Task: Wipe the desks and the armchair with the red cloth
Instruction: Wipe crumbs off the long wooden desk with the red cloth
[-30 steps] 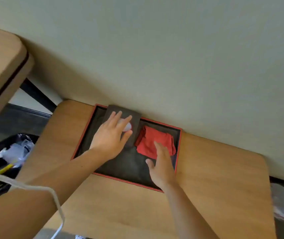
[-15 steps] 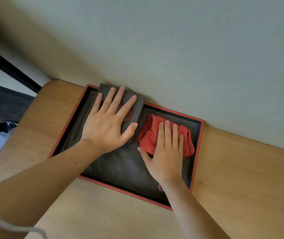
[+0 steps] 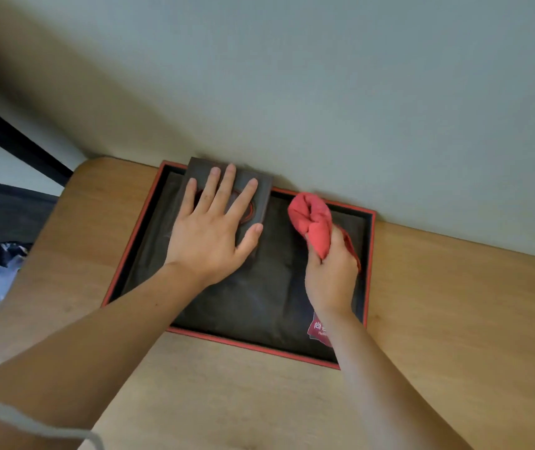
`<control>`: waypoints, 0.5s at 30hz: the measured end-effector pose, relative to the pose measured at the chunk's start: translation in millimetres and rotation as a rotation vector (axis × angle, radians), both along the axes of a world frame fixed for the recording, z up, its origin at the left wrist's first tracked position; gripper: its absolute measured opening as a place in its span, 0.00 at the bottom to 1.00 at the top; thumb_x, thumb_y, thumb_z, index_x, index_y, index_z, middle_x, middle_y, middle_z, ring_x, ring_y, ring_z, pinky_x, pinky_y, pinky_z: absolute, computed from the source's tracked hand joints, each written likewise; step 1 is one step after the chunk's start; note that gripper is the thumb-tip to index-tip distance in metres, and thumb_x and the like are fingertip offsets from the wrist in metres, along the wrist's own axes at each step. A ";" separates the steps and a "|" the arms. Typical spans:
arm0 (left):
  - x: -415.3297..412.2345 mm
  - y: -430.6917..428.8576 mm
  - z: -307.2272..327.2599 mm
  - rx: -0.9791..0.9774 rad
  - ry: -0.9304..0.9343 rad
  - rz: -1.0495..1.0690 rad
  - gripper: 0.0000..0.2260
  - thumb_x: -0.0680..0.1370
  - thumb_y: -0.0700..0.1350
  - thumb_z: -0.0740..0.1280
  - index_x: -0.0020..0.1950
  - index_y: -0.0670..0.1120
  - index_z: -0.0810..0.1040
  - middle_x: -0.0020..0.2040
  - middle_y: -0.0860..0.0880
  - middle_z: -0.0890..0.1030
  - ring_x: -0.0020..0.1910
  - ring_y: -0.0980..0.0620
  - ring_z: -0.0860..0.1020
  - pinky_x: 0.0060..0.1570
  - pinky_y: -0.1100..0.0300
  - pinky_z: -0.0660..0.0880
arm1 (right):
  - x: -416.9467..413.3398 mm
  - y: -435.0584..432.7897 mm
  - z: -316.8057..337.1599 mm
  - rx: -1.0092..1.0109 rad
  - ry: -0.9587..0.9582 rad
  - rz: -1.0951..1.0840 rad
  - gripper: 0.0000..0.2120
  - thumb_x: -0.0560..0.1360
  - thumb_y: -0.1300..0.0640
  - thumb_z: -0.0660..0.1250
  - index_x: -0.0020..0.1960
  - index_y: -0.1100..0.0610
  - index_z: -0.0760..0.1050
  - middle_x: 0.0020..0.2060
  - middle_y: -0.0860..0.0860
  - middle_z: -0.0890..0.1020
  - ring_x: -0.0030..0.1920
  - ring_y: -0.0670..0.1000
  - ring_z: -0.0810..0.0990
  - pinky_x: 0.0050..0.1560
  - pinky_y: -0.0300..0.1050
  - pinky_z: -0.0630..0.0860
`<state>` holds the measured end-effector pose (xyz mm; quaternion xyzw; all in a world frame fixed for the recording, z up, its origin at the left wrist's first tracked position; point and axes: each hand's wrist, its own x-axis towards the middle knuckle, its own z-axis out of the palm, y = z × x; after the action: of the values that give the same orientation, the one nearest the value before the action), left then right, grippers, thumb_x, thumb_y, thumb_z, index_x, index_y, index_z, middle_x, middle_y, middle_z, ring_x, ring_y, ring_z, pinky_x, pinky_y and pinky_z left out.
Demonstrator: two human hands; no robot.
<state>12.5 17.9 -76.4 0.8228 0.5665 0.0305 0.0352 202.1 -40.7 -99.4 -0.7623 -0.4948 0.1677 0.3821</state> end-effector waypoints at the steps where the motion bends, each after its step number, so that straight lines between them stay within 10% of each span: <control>1: 0.0 -2.4 2.0 -0.023 0.003 -0.007 0.31 0.81 0.64 0.43 0.82 0.53 0.50 0.82 0.43 0.50 0.81 0.44 0.47 0.78 0.40 0.46 | -1.5 0.4 9.4 -0.015 0.079 -0.033 0.11 0.78 0.59 0.68 0.60 0.58 0.78 0.43 0.51 0.85 0.42 0.44 0.79 0.39 0.27 0.68; 4: -2.9 -8.3 10.8 -0.118 0.007 -0.014 0.32 0.81 0.64 0.39 0.83 0.53 0.45 0.83 0.44 0.45 0.81 0.45 0.42 0.78 0.40 0.42 | -13.0 -1.0 35.9 -0.037 0.395 -0.147 0.10 0.80 0.53 0.66 0.60 0.53 0.80 0.44 0.41 0.84 0.43 0.35 0.80 0.42 0.24 0.70; 7: -11.4 -13.6 32.2 -0.270 -0.055 -0.046 0.32 0.81 0.64 0.41 0.83 0.52 0.44 0.83 0.46 0.43 0.81 0.47 0.40 0.78 0.44 0.42 | -28.0 -9.8 73.9 -0.001 0.860 -0.290 0.07 0.80 0.53 0.66 0.52 0.47 0.83 0.49 0.47 0.87 0.53 0.46 0.85 0.47 0.41 0.82; 10: -18.3 -25.0 72.2 -0.466 -0.502 -0.106 0.29 0.84 0.58 0.53 0.82 0.49 0.51 0.82 0.50 0.55 0.79 0.60 0.54 0.78 0.58 0.54 | -36.3 -23.7 123.9 -0.008 1.139 -0.391 0.08 0.80 0.50 0.66 0.54 0.50 0.82 0.51 0.50 0.87 0.59 0.56 0.83 0.63 0.56 0.78; 12: -21.7 -37.1 109.3 -0.551 -0.786 -0.092 0.28 0.82 0.59 0.55 0.81 0.52 0.57 0.69 0.64 0.72 0.65 0.78 0.66 0.64 0.78 0.62 | -42.9 -35.5 162.2 -0.031 1.276 -0.356 0.17 0.80 0.46 0.63 0.64 0.53 0.78 0.59 0.53 0.85 0.62 0.55 0.81 0.68 0.59 0.73; 15: -28.3 -52.4 164.7 -0.621 -0.946 -0.026 0.28 0.80 0.62 0.55 0.78 0.52 0.64 0.45 0.72 0.78 0.50 0.77 0.73 0.51 0.82 0.64 | -58.3 -56.5 219.6 -0.065 1.448 -0.260 0.26 0.80 0.39 0.59 0.69 0.55 0.75 0.64 0.56 0.82 0.66 0.57 0.78 0.72 0.60 0.68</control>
<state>-15.8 -34.6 88.3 0.6775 0.4611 0.2276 0.5259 143.8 -97.1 120.1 -0.5240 -0.0191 0.5971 0.6070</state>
